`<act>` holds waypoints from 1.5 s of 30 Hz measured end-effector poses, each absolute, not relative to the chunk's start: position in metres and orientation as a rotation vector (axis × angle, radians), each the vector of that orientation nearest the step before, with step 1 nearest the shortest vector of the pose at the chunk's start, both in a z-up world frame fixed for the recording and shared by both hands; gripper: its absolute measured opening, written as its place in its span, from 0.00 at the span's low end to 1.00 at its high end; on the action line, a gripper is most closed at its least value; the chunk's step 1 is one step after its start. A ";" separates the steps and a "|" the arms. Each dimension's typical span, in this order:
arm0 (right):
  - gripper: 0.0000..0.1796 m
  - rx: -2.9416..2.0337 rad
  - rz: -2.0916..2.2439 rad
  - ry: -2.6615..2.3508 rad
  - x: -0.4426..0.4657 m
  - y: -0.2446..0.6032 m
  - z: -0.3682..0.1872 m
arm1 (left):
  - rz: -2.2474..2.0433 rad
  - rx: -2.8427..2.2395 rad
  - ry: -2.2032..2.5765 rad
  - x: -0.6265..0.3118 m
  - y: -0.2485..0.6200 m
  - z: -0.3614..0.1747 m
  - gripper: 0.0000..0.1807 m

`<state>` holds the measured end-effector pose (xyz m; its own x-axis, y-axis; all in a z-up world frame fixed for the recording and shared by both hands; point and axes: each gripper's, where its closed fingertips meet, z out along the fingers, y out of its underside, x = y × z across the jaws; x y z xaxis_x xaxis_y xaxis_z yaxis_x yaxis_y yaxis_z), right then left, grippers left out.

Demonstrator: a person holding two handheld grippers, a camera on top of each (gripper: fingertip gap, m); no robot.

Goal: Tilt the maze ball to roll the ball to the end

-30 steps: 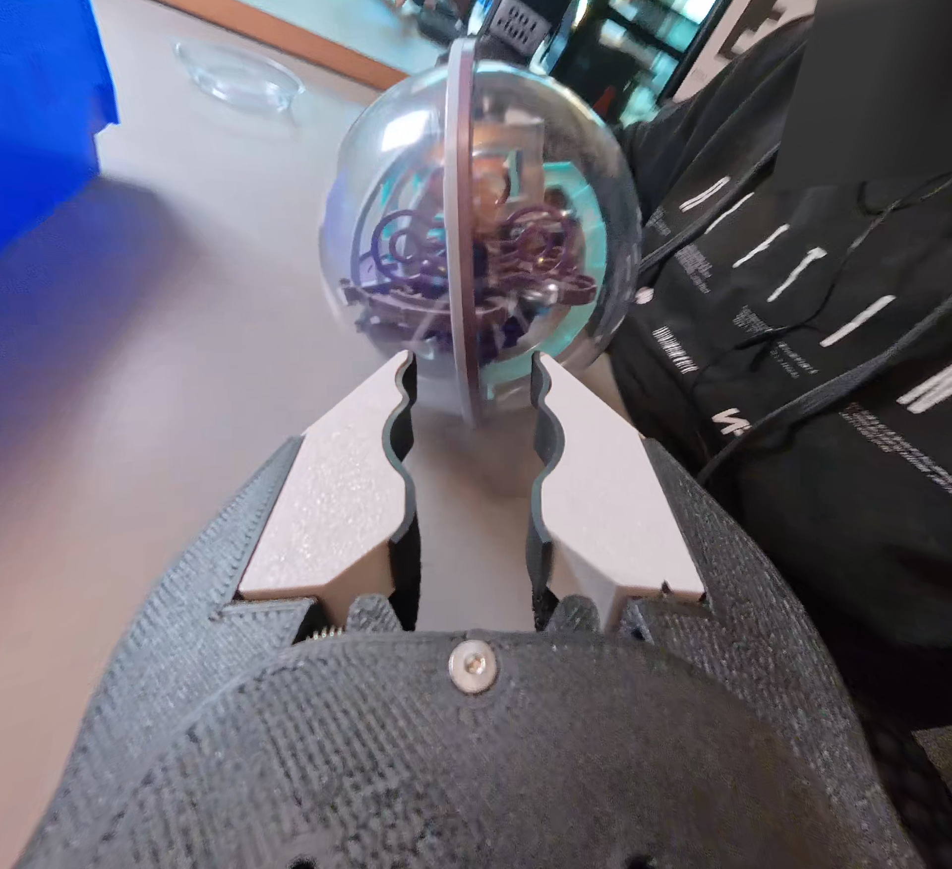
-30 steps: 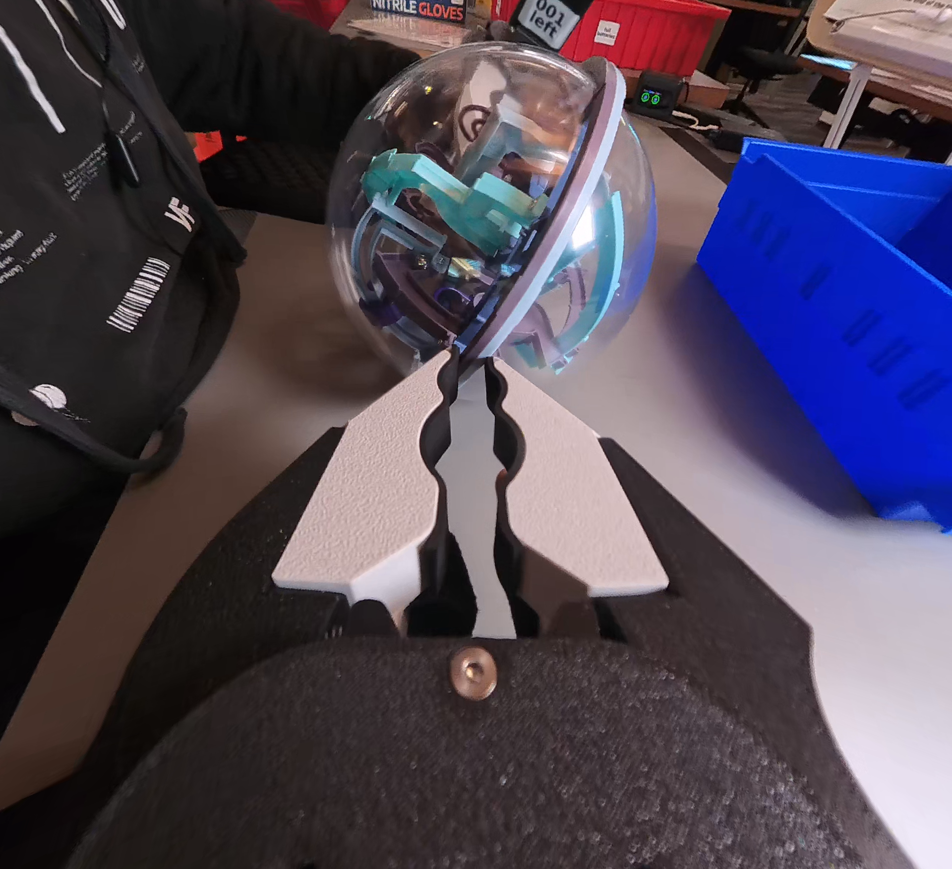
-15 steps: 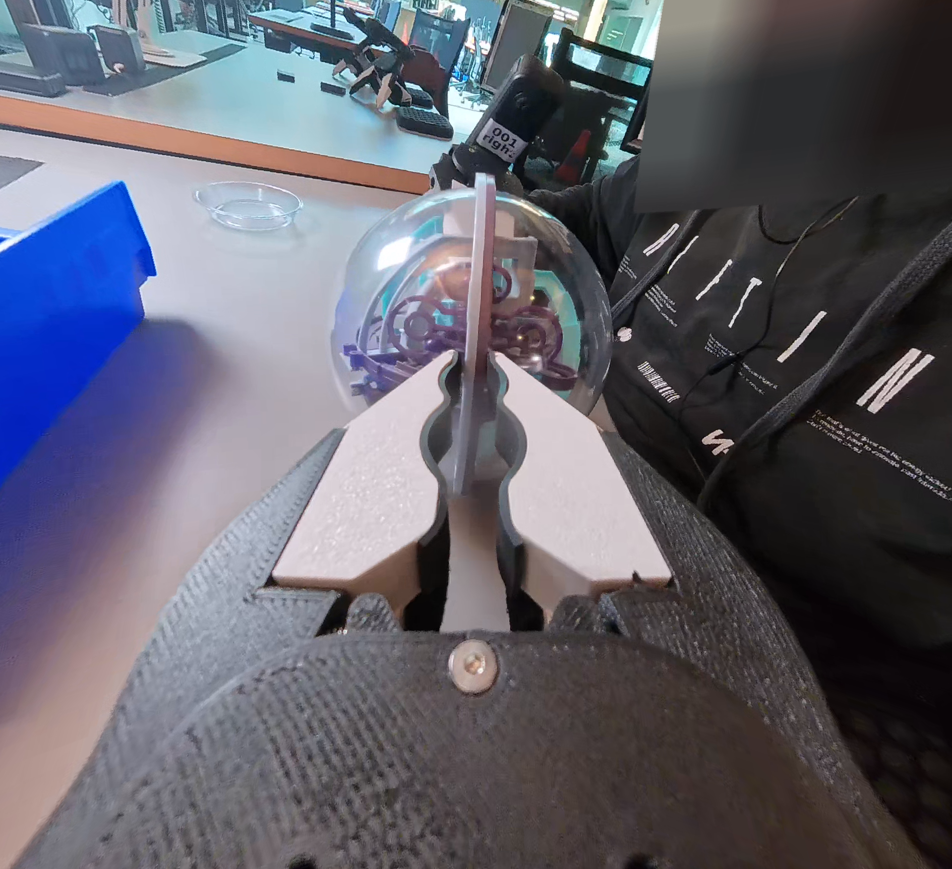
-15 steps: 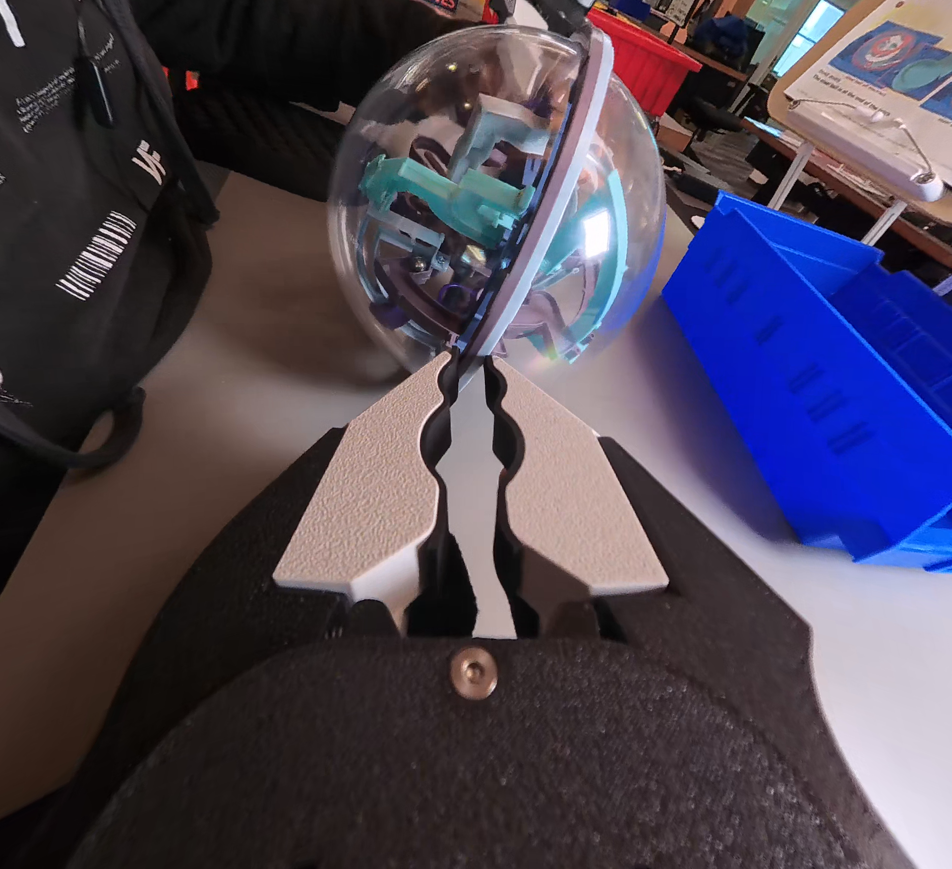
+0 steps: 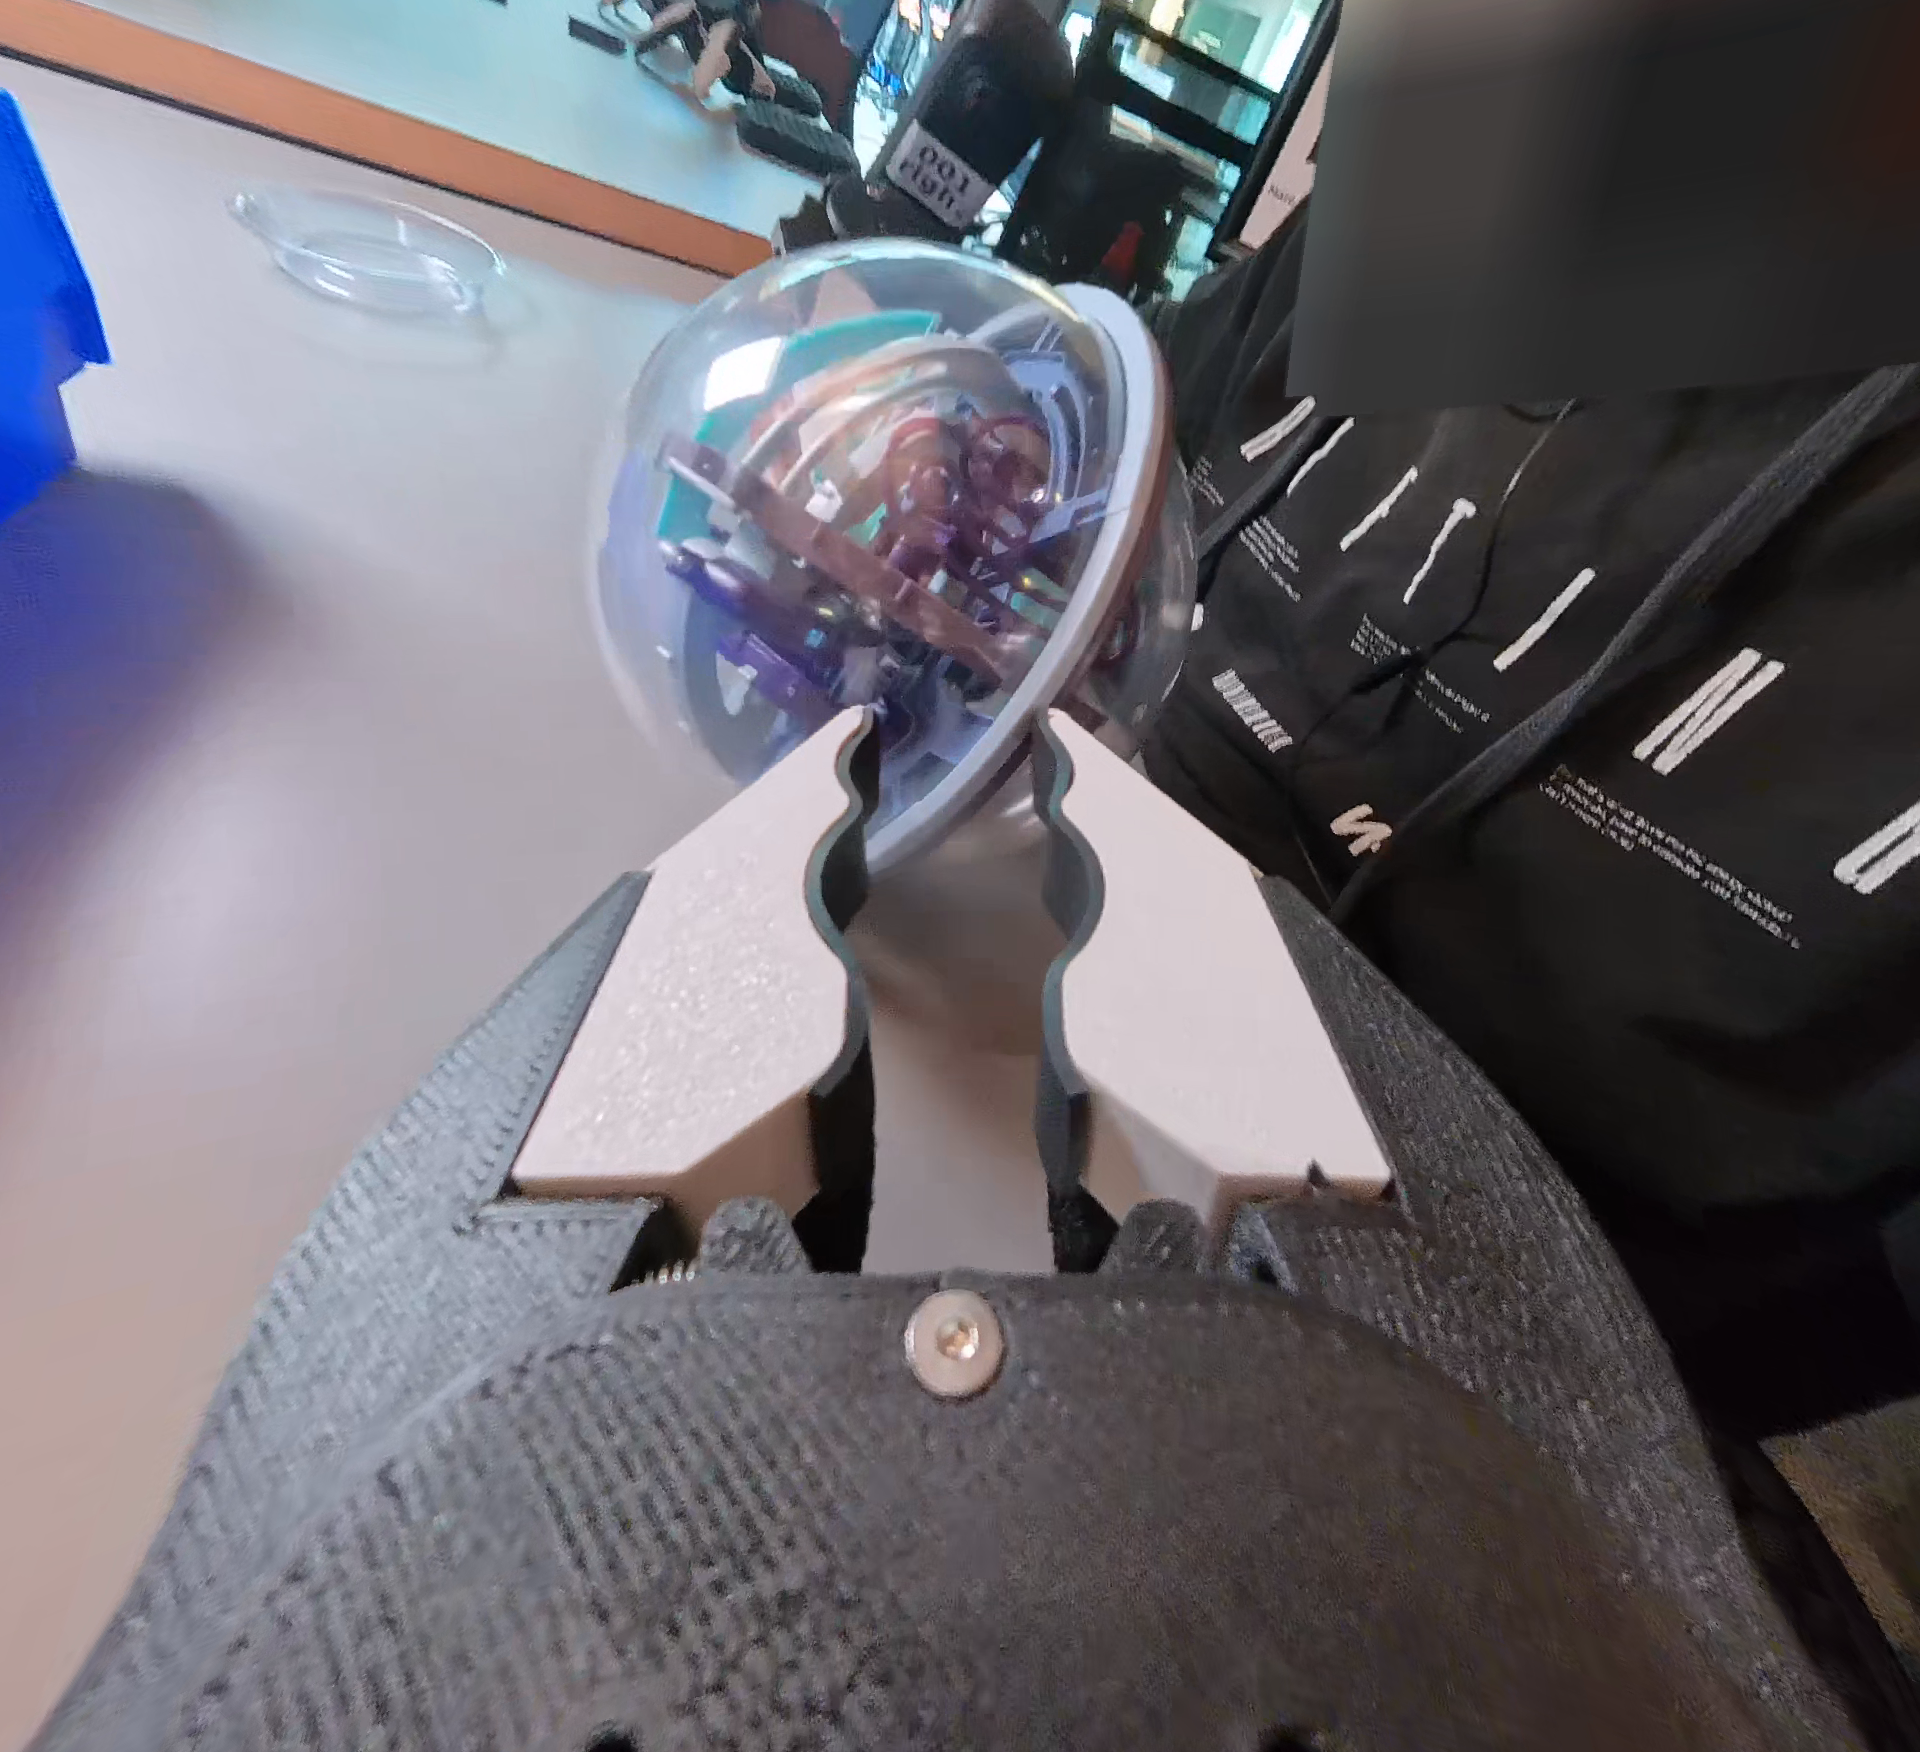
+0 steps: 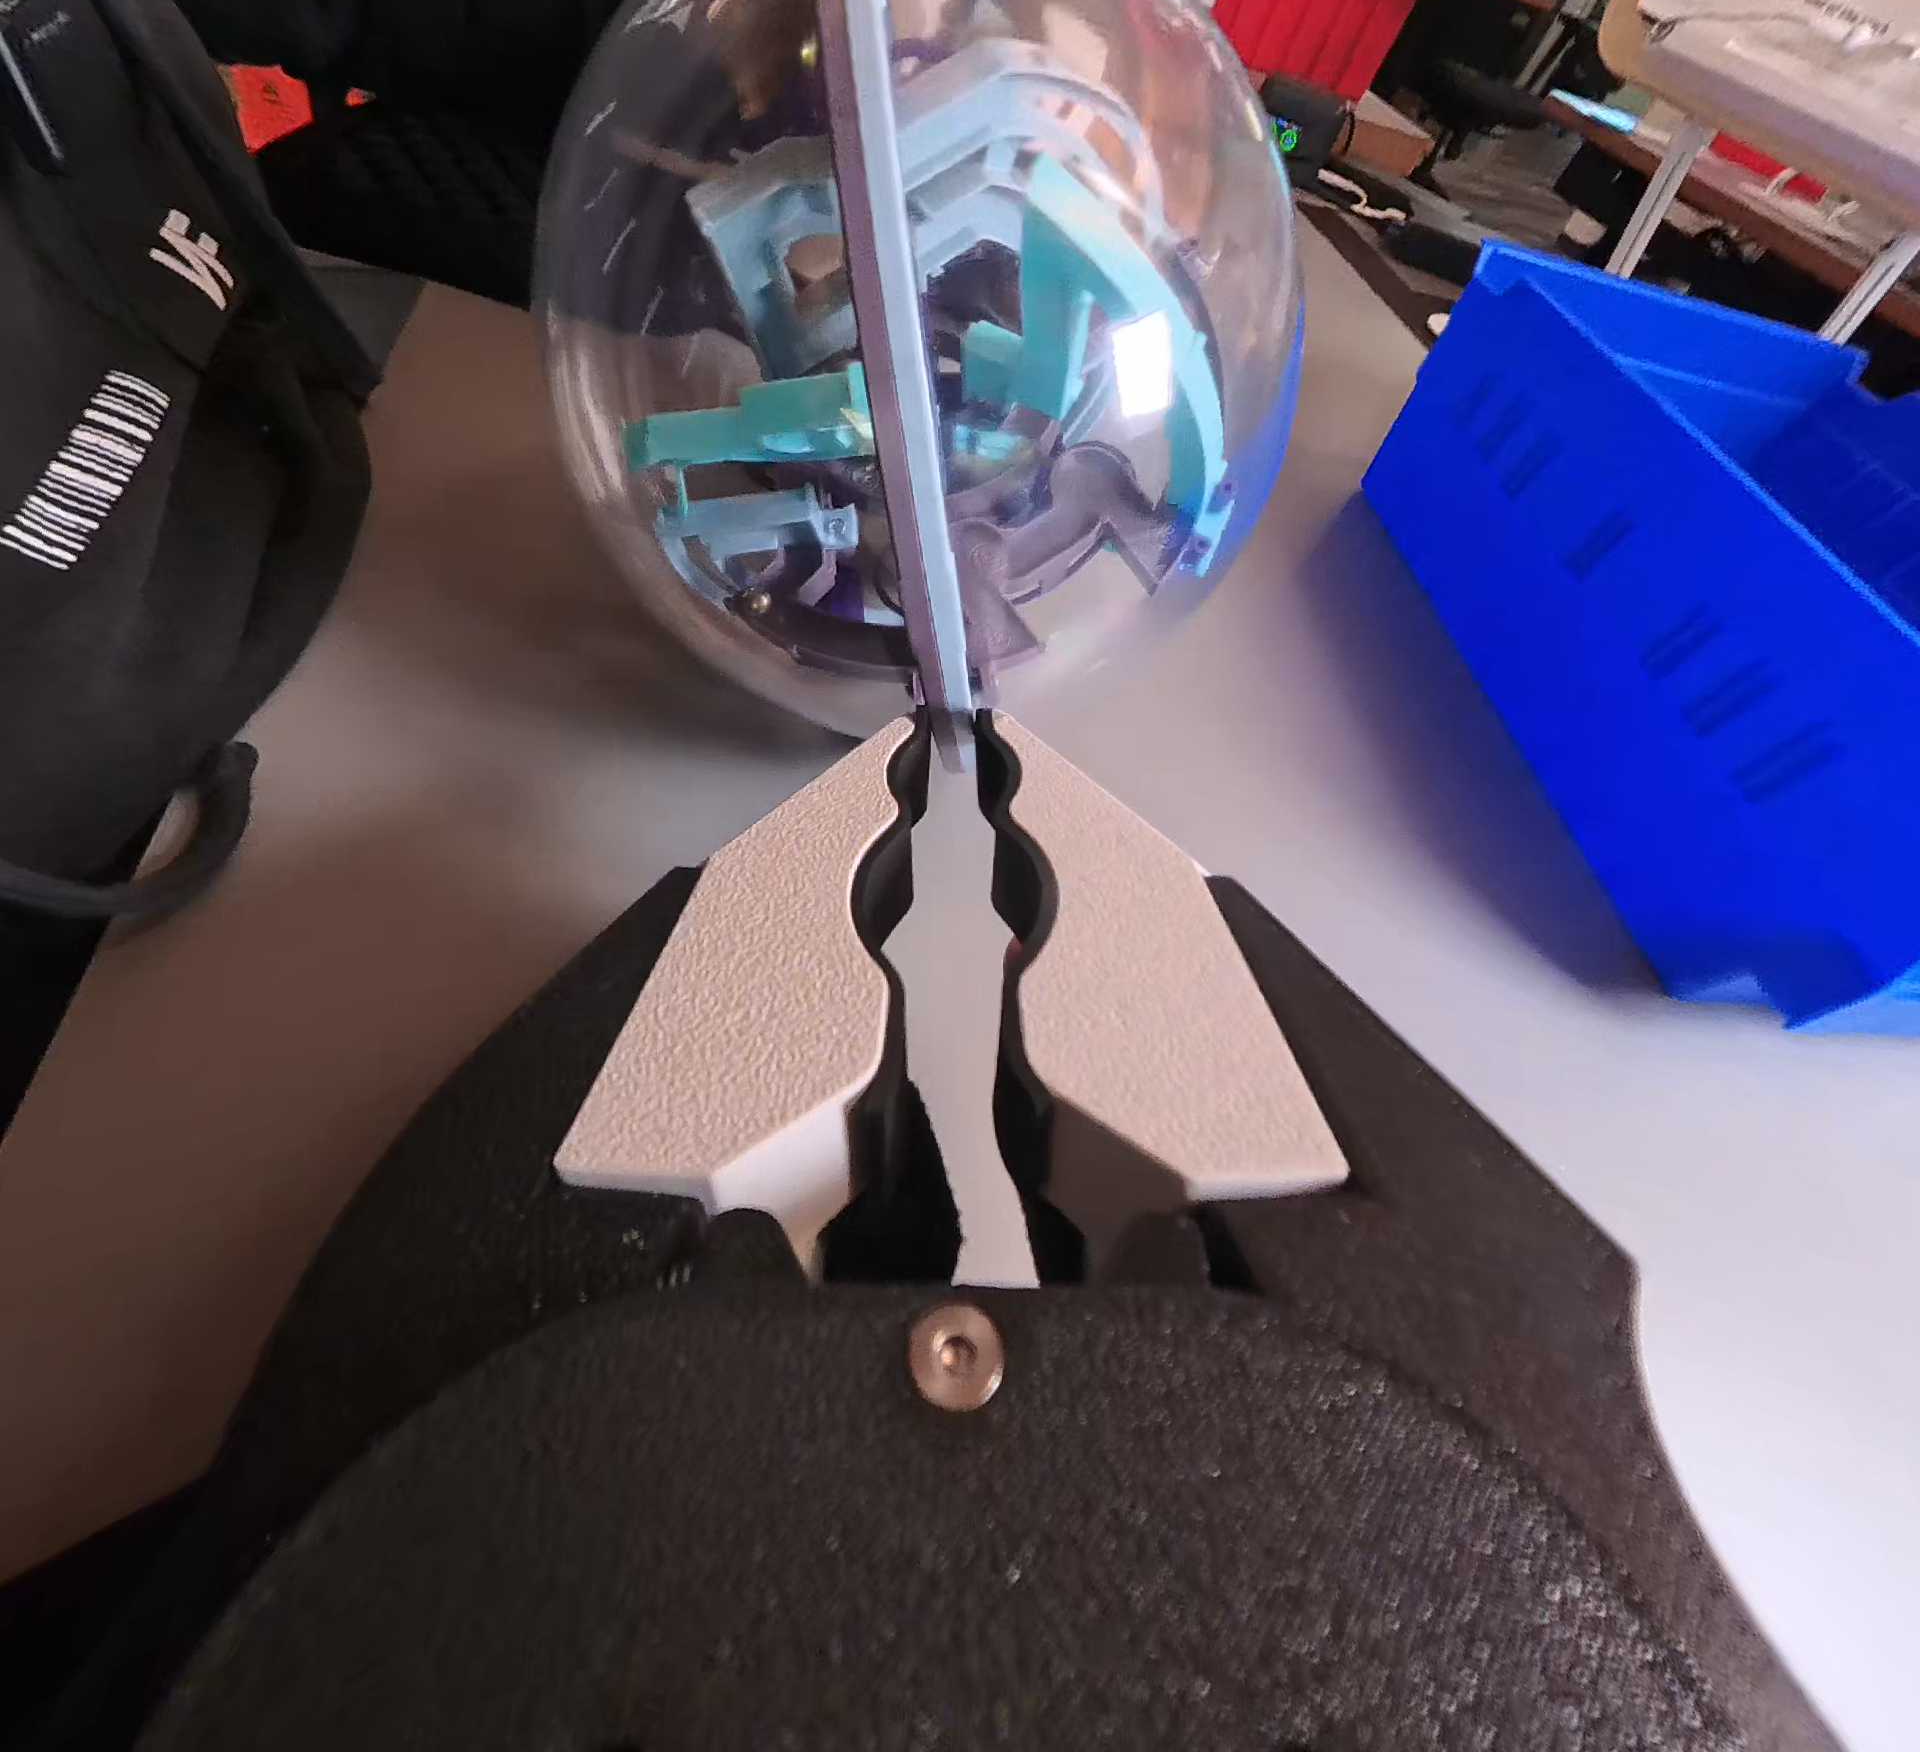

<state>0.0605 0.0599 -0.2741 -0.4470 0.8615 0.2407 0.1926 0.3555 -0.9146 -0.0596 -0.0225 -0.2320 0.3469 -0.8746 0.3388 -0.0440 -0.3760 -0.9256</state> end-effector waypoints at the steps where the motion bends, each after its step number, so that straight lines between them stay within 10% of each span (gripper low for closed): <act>1: 0.03 -0.940 1.125 -1.865 0.060 0.061 -0.275 | -1.144 -1.689 0.806 -0.061 -0.020 -0.228 0.14; 13: 0.03 -1.162 1.308 -1.842 0.054 0.073 -0.277 | -1.071 -1.640 0.741 -0.069 -0.005 -0.220 0.23; 21: 0.03 -1.176 1.278 -1.911 0.052 0.068 -0.286 | -0.993 -1.610 0.713 -0.068 0.011 -0.213 0.05; 45: 0.08 -1.267 1.389 -1.656 0.058 0.104 -0.247 | -1.086 -1.708 0.739 -0.064 0.063 -0.202 0.03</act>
